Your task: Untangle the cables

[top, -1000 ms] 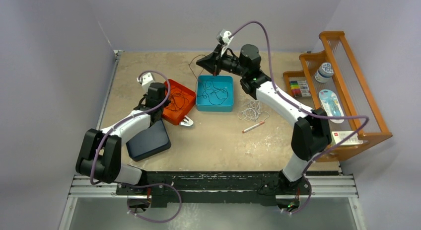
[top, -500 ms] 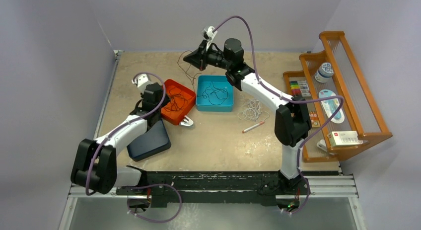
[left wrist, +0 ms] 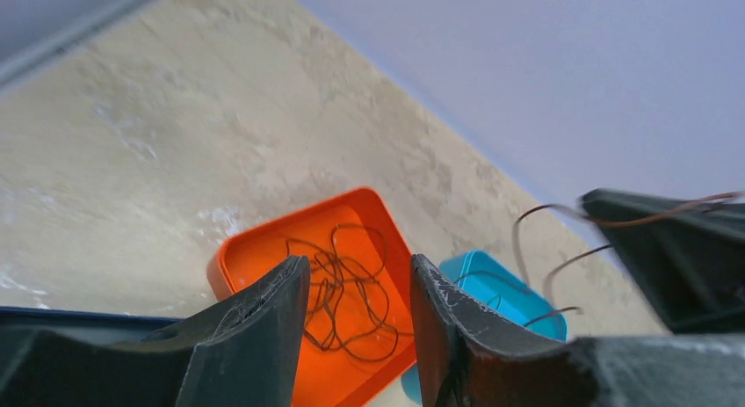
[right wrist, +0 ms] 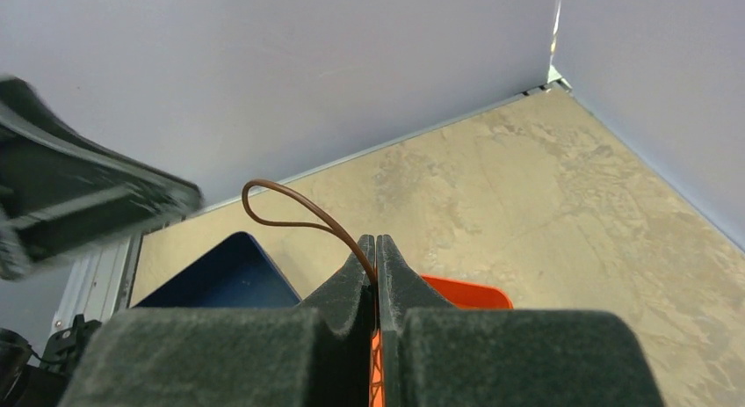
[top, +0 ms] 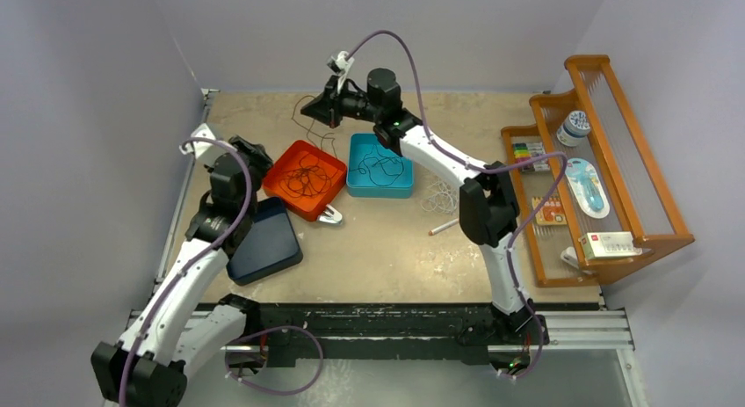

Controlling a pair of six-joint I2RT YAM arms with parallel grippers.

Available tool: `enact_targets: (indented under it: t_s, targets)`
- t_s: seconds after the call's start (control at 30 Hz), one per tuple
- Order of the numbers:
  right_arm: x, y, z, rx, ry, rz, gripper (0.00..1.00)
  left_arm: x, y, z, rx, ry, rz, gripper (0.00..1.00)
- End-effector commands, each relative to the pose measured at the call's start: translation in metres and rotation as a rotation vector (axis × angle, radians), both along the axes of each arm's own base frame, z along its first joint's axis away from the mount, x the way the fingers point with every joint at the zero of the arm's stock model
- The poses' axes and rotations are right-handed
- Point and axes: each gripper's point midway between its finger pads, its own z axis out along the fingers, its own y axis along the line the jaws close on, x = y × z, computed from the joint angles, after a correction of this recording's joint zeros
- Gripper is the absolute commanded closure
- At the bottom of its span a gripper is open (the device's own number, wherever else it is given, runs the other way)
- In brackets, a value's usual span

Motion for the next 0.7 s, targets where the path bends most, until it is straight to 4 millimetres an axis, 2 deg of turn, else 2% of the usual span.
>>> enact_targets:
  t_s: [0.0, 0.1, 0.2, 0.37, 0.67]
  targets:
    - [-0.003, 0.02, 0.014, 0.005, -0.04, 0.013, 1.0, -0.028, 0.037, 0.055, 0.098, -0.068, 0.128, 0.55]
    - [0.002, 0.034, -0.009, -0.038, -0.025, 0.006, 1.0, -0.045, 0.052, 0.08, 0.152, -0.106, 0.166, 0.55]
    - [0.005, 0.049, -0.032, -0.076, -0.012, 0.008, 1.0, -0.058, 0.064, 0.093, 0.197, -0.128, 0.207, 0.54]
    - [0.009, 0.068, -0.073, -0.136, 0.021, 0.005, 1.0, -0.062, 0.072, 0.088, 0.246, -0.101, 0.238, 0.55]
    - [0.022, 0.068, -0.139, -0.247, 0.083, -0.066, 1.0, -0.054, 0.067, 0.075, 0.258, -0.076, 0.219, 0.55]
